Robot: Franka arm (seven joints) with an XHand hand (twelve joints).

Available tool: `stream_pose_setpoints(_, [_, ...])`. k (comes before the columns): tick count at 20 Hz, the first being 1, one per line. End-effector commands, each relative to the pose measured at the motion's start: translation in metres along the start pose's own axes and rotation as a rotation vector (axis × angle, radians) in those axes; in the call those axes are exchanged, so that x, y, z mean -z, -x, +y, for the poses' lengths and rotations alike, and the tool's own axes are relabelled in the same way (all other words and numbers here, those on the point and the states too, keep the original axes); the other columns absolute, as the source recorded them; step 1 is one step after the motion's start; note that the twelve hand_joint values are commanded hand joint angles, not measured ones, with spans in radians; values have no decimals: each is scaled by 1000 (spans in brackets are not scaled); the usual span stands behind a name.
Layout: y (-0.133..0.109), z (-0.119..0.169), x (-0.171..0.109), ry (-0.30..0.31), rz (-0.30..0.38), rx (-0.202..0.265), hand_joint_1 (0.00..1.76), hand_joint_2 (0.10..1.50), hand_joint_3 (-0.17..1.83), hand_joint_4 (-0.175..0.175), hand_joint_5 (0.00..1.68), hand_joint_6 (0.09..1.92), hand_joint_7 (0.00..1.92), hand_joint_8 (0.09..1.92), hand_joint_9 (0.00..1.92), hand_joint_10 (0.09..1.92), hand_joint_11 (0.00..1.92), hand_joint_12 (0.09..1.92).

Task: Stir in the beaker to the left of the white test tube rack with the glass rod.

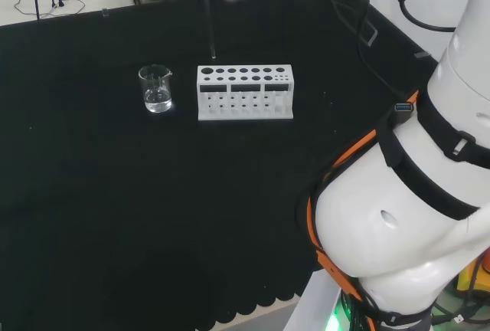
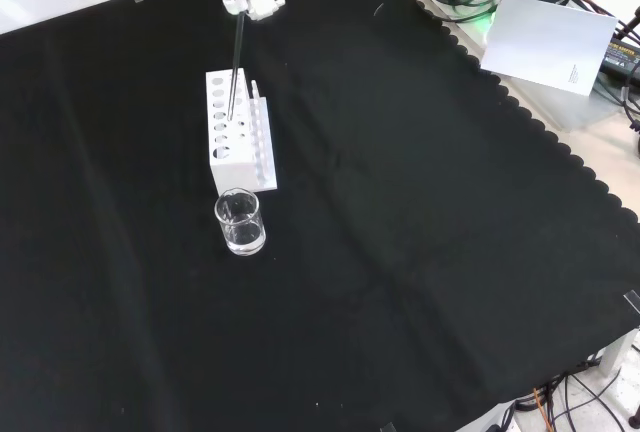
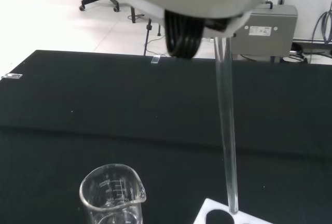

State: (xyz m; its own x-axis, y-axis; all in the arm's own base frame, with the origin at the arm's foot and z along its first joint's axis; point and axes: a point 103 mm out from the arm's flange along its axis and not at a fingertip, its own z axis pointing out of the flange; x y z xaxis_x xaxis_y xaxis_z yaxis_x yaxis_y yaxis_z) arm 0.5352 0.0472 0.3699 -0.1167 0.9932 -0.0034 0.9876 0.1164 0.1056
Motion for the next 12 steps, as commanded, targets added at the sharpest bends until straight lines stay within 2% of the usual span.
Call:
stream_pose_setpoints(1, [-3, 1, 2, -13, -18, -8, 1331, 584, 783, -175, 1246, 523, 1368, 810, 1638, 774, 1047, 907])
stream_pose_setpoints(3, [-1, -1, 2, -25, -17, -3, 1331, 584, 783, -175, 1247, 522, 1369, 809, 1638, 774, 1047, 906])
stream_pose_setpoints(5, [-1, 2, 3, -13, 5, -26, 1331, 583, 783, -175, 1248, 521, 1369, 808, 1638, 774, 1048, 906])
stream_pose_setpoints(6, [3, 4, 3, -29, 42, -11, 1331, 583, 783, -175, 1248, 520, 1370, 807, 1638, 773, 1048, 905])
stream_pose_setpoints(8, [-4, 13, 9, -36, 52, -8, 1331, 583, 783, -175, 1249, 519, 1371, 805, 1639, 773, 1048, 905])
stream_pose_setpoints(10, [-4, 15, 10, -30, 36, 12, 1332, 583, 783, -175, 1249, 518, 1372, 803, 1639, 773, 1049, 904])
stream_pose_setpoints(12, [-14, 18, 8, -9, 24, 28, 1332, 582, 782, -175, 1250, 516, 1373, 801, 1639, 773, 1050, 904])
